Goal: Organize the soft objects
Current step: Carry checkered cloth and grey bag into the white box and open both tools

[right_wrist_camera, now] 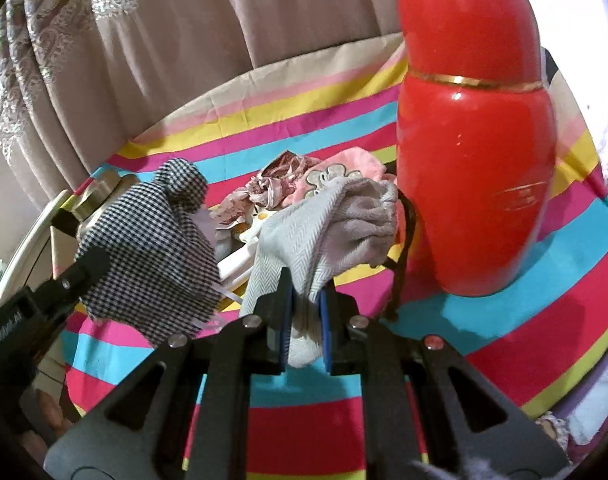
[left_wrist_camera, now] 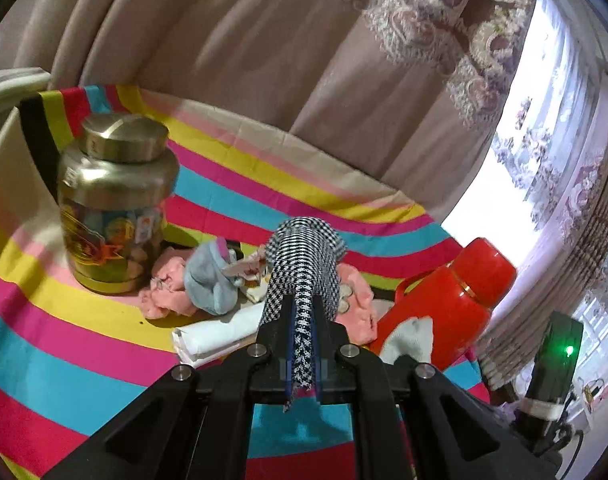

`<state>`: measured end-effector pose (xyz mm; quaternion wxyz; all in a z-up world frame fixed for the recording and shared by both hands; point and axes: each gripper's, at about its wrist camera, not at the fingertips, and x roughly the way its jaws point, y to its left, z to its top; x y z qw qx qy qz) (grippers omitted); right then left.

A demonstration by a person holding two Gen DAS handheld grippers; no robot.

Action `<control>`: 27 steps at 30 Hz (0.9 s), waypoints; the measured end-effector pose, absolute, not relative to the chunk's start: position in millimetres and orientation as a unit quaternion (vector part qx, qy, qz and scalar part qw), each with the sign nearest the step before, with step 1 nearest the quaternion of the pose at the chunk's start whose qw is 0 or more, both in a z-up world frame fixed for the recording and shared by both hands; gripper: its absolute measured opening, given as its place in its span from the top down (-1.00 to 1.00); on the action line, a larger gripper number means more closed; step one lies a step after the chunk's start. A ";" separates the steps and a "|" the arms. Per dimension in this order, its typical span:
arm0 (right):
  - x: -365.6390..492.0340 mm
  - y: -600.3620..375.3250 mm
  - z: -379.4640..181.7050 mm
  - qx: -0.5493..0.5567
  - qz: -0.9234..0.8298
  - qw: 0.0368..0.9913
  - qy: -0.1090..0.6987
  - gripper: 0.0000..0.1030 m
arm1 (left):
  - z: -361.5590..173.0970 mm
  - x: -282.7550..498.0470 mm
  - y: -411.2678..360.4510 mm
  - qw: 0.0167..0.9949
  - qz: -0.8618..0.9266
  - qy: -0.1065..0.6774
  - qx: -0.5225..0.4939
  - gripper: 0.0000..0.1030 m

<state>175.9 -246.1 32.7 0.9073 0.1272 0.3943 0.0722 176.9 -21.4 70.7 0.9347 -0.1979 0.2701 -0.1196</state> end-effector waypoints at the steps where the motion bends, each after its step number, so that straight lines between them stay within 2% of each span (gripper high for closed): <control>1: 171.4 -246.9 35.6 0.124 0.074 0.909 0.392 0.71 | 73.2 173.8 -20.4 0.935 -0.120 0.267 -0.200 0.87; 13: 128.4 -281.4 61.3 0.109 0.067 0.913 0.387 0.71 | 86.2 134.5 -48.8 0.930 -0.156 0.266 -0.201 0.87; 27: 72.3 -406.7 79.4 0.114 -0.015 0.913 0.391 0.71 | 108.7 99.4 -163.4 0.909 -0.276 0.283 -0.133 0.86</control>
